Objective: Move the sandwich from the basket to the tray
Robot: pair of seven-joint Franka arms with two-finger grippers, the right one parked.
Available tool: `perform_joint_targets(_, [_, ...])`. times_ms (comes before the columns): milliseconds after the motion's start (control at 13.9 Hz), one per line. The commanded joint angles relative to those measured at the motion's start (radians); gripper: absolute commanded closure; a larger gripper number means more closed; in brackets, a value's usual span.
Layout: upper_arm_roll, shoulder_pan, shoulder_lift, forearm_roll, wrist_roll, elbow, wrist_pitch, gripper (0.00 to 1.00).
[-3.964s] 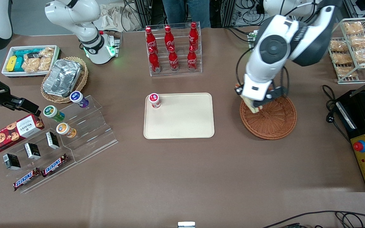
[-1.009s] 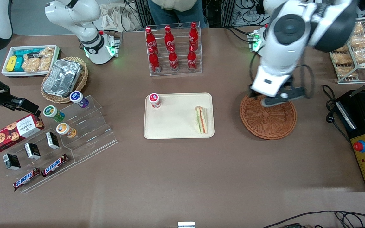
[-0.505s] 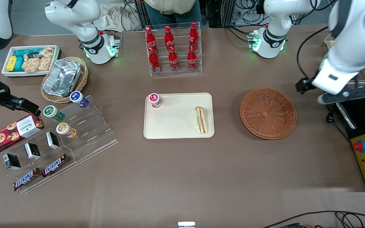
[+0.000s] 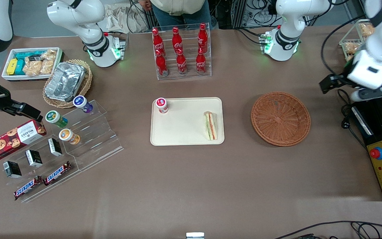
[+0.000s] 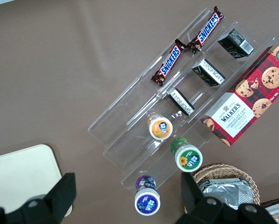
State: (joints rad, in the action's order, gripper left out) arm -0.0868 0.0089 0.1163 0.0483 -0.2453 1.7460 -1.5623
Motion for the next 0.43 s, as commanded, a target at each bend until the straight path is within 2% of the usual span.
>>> perform_joint_targets(0, [0.122, -0.049, 0.055, -0.042, 0.090, 0.004, 0.039, 0.00])
perform_joint_targets(360, [0.125, -0.010, 0.059, -0.100, 0.141, 0.003, 0.050, 0.00])
